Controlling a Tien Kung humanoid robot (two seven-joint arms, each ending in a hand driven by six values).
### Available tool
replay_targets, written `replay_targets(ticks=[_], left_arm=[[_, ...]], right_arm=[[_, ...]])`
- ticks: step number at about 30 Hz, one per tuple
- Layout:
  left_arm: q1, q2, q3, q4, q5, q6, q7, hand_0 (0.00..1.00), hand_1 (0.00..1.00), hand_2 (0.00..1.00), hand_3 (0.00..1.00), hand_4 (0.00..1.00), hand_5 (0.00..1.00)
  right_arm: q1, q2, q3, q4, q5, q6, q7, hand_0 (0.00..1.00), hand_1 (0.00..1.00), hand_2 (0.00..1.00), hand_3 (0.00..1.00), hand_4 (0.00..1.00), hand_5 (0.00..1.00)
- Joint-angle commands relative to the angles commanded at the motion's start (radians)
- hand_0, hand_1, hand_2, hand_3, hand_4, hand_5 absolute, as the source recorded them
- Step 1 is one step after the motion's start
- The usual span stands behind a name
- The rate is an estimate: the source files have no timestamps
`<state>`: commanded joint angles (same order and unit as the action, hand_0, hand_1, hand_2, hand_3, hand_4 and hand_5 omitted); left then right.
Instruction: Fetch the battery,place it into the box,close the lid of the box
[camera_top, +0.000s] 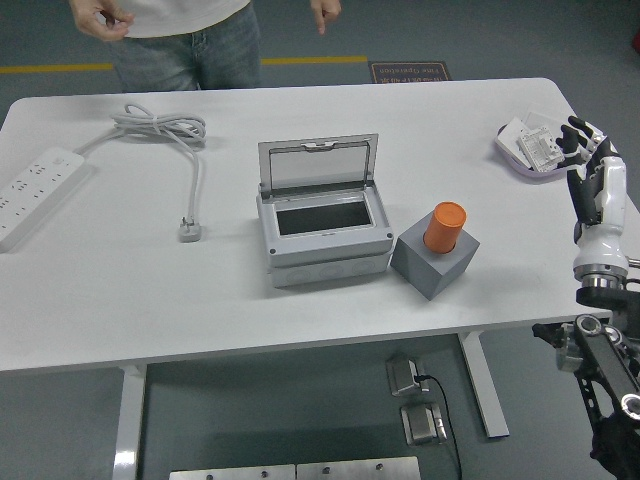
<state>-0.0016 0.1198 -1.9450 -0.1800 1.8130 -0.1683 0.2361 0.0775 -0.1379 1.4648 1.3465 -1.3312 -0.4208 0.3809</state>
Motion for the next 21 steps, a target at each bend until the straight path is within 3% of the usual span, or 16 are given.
replay_targets(ticks=[4,5,10,11,13,16,17,21], left_arm=[[-0.001,0.002,0.000,0.000,0.001,0.000,-0.001,0.684,0.678,0.664,0.758,0.726,0.443],[0.000,0.002,0.000,0.000,0.001,0.000,-0.001,0.684,0.678,0.662,0.759,0.724,0.440],[0.002,0.003,0.000,0.000,0.001,0.000,0.001,0.684,0.678,0.662,0.759,0.724,0.440],[0.003,0.003,-0.001,0.000,0.001,0.000,0.001,0.685,0.678,0.662,0.760,0.725,0.440],[0.003,0.003,-0.002,0.000,0.001,0.000,0.001,0.685,0.678,0.662,0.760,0.725,0.440],[0.003,0.001,-0.002,0.000,0.000,0.000,0.000,0.685,0.678,0.662,0.760,0.725,0.440],[0.003,0.000,-0.002,0.000,0.000,0.000,-0.001,0.684,0.678,0.662,0.759,0.725,0.441],[0.003,-0.003,0.003,0.000,-0.003,0.000,-0.004,0.684,0.678,0.662,0.759,0.725,0.441]], right_arm=[[0.003,0.006,-0.029,-0.018,0.021,-0.030,0.021,0.774,0.730,0.753,0.795,0.938,0.838],[0.002,0.008,-0.036,-0.020,0.030,-0.042,0.026,0.689,0.686,0.735,0.788,0.913,0.754],[0.004,0.014,-0.063,-0.020,0.056,-0.080,0.045,0.689,0.686,0.735,0.788,0.913,0.754],[0.005,0.015,-0.069,-0.018,0.060,-0.085,0.048,0.647,0.646,0.700,0.765,0.875,0.678],[0.007,0.016,-0.079,-0.014,0.066,-0.091,0.052,0.647,0.646,0.700,0.765,0.875,0.678],[0.015,0.024,-0.087,-0.016,0.076,-0.086,0.048,0.647,0.646,0.700,0.765,0.875,0.678],[0.018,0.026,-0.087,-0.018,0.077,-0.082,0.044,0.613,0.587,0.657,0.695,0.832,0.649],[0.023,0.031,-0.091,-0.027,0.088,-0.053,0.021,0.613,0.587,0.657,0.695,0.832,0.649]])
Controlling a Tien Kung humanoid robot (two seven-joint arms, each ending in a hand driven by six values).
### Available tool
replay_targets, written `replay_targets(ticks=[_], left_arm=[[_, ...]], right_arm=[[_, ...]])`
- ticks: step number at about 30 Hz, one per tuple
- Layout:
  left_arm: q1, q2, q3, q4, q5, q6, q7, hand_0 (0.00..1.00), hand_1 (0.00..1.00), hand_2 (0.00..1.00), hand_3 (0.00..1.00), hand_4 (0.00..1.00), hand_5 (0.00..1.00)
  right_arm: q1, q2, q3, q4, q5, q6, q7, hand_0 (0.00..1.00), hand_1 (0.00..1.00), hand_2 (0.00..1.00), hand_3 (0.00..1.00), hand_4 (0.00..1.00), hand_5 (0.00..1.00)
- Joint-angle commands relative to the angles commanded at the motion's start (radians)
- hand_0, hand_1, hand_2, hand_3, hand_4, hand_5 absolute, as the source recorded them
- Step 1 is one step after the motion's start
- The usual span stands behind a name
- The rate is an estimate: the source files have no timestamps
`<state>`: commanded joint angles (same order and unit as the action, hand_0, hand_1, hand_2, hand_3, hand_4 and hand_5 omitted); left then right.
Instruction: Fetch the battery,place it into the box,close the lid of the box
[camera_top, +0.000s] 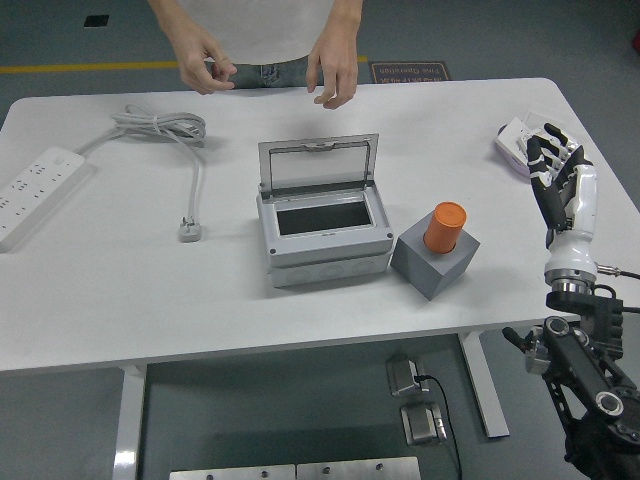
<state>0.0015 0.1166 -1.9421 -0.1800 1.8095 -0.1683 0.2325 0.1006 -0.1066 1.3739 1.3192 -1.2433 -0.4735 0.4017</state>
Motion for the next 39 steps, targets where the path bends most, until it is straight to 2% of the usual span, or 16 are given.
replay_targets(ticks=[1,2,7,8,13,14,15,19,20,25,26,39], left_arm=[[0.000,-0.001,0.001,0.000,-0.001,0.000,0.000,0.684,0.678,0.662,0.759,0.725,0.441],[0.001,-0.001,0.002,0.000,-0.002,0.000,0.000,0.684,0.678,0.663,0.761,0.725,0.440],[0.005,-0.004,0.007,0.000,-0.006,0.001,0.005,0.684,0.678,0.663,0.761,0.725,0.440],[0.006,-0.004,0.008,0.000,-0.007,0.001,0.005,0.684,0.678,0.662,0.759,0.725,0.440],[0.005,-0.005,0.011,0.000,-0.010,0.001,0.004,0.684,0.678,0.662,0.759,0.725,0.440],[0.005,-0.005,0.012,0.000,-0.010,0.001,0.004,0.684,0.678,0.663,0.760,0.725,0.440],[0.004,-0.006,0.012,0.000,-0.010,0.001,0.003,0.684,0.678,0.663,0.760,0.725,0.440],[0.002,-0.006,0.014,0.000,-0.010,0.001,0.001,0.684,0.678,0.663,0.760,0.725,0.440],[0.002,-0.006,0.014,0.000,-0.010,0.001,0.001,0.685,0.677,0.662,0.761,0.724,0.440],[0.001,-0.006,0.015,0.000,-0.010,0.001,0.001,0.685,0.677,0.662,0.761,0.724,0.440],[0.001,-0.006,0.016,0.000,-0.010,0.001,0.001,0.684,0.677,0.662,0.761,0.725,0.440],[-0.003,-0.009,0.015,0.000,-0.005,0.000,0.001,0.684,0.677,0.663,0.761,0.725,0.441]], right_arm=[[0.000,0.001,-0.002,-0.001,0.006,0.006,-0.002,0.613,0.587,0.657,0.695,0.832,0.649],[-0.001,0.002,-0.003,-0.002,0.014,0.014,-0.003,0.606,0.569,0.631,0.563,0.815,0.623],[-0.004,0.005,-0.014,-0.010,0.081,0.073,0.015,0.606,0.569,0.631,0.563,0.815,0.623],[-0.005,0.006,-0.020,-0.018,0.105,0.092,0.028,0.776,0.692,0.718,0.586,0.808,0.595],[-0.006,0.009,-0.054,-0.044,0.211,0.157,0.069,0.776,0.692,0.718,0.586,0.808,0.595],[-0.006,0.010,-0.061,-0.048,0.228,0.163,0.073,0.813,0.709,0.715,0.878,0.819,0.605],[-0.006,0.011,-0.069,-0.051,0.239,0.168,0.077,0.813,0.709,0.715,0.878,0.819,0.605],[-0.002,0.015,-0.091,-0.061,0.246,0.172,0.081,0.813,0.709,0.715,0.878,0.819,0.605],[0.000,0.016,-0.097,-0.065,0.243,0.171,0.082,0.800,0.758,0.765,0.801,0.824,0.623],[0.007,0.019,-0.118,-0.081,0.236,0.170,0.083,0.800,0.758,0.765,0.801,0.824,0.623],[0.008,0.020,-0.123,-0.084,0.235,0.170,0.083,0.807,0.769,0.780,0.839,0.833,0.632],[0.018,0.027,-0.177,-0.128,0.222,0.170,0.083,0.805,0.768,0.774,0.844,0.849,0.645]])
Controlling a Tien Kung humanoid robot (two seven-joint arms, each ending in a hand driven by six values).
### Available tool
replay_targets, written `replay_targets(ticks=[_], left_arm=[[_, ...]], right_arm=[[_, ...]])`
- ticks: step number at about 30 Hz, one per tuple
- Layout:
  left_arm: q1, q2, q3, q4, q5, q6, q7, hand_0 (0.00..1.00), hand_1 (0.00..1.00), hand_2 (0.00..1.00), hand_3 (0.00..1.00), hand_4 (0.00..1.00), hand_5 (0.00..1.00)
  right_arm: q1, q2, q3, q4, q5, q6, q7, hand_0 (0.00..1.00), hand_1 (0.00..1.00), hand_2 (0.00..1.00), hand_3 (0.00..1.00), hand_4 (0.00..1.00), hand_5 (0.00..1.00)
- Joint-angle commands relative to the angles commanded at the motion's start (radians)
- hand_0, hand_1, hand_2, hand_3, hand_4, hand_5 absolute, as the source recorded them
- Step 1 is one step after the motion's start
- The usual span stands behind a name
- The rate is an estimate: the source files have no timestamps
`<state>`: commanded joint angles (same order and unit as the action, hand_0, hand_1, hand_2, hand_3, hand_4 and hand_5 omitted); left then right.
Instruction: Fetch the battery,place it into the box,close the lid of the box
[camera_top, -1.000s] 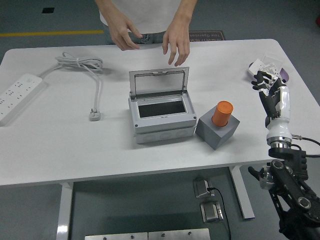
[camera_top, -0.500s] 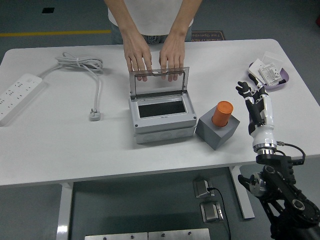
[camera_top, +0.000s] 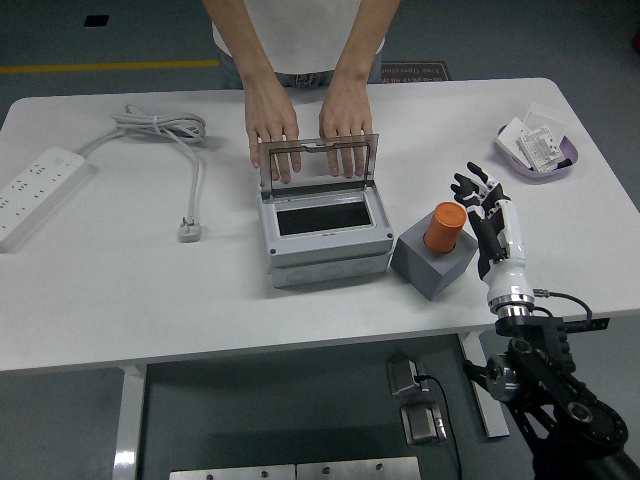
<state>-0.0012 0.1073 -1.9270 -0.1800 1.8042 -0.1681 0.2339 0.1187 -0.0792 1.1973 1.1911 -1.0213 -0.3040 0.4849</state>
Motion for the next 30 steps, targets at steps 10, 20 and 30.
replay_targets(ticks=[10,20,30], left_arm=[[-0.002,0.001,-0.002,0.000,0.003,0.000,0.001,0.684,0.677,0.663,0.760,0.725,0.440],[-0.004,0.001,-0.004,0.000,0.007,-0.001,0.002,0.684,0.677,0.663,0.761,0.725,0.443],[-0.008,0.001,-0.006,0.000,0.013,-0.002,0.002,0.684,0.677,0.662,0.761,0.725,0.443]], right_arm=[[0.011,-0.004,-0.015,-0.033,-0.006,-0.003,-0.007,0.802,0.762,0.767,0.835,0.861,0.634],[0.023,-0.002,-0.044,-0.044,-0.024,-0.015,-0.019,0.800,0.757,0.761,0.830,0.873,0.598],[0.034,-0.003,-0.051,-0.060,-0.034,-0.019,-0.031,0.800,0.757,0.760,0.830,0.851,0.365]])
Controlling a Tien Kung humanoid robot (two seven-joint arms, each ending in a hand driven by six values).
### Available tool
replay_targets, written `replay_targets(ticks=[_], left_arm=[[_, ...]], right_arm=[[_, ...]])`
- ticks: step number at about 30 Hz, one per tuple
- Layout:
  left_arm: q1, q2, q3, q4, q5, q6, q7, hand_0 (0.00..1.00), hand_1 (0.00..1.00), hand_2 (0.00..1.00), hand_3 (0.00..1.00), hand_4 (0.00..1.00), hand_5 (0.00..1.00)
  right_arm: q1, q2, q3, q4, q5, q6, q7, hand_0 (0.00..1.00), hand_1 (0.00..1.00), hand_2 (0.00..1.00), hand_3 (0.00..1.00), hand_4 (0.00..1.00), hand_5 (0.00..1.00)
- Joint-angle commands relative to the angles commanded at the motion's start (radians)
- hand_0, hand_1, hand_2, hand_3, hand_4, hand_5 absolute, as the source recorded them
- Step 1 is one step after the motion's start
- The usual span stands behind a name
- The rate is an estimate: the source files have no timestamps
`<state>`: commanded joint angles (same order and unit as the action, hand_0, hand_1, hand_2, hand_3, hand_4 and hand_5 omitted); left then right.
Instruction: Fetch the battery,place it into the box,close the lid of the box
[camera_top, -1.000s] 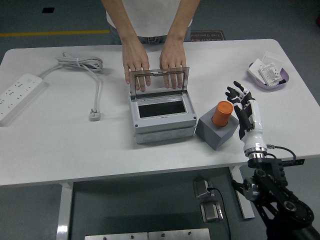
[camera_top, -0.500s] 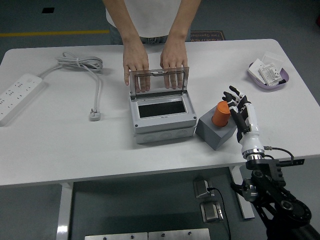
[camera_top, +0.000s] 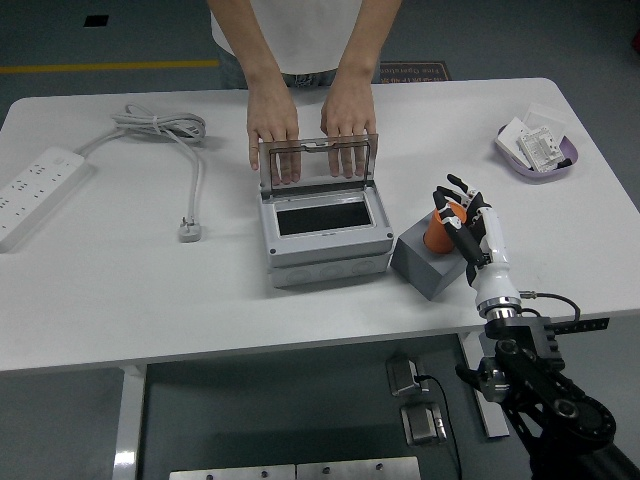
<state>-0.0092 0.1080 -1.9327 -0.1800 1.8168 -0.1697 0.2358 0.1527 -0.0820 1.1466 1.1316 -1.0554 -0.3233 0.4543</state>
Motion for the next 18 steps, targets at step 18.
replay_targets(ticks=[18], left_arm=[[0.000,-0.001,0.006,0.000,0.000,0.000,0.000,0.684,0.677,0.663,0.762,0.725,0.438]], right_arm=[[0.000,-0.004,-0.012,-0.006,-0.024,-0.002,-0.022,0.799,0.756,0.757,0.830,0.783,0.239]])
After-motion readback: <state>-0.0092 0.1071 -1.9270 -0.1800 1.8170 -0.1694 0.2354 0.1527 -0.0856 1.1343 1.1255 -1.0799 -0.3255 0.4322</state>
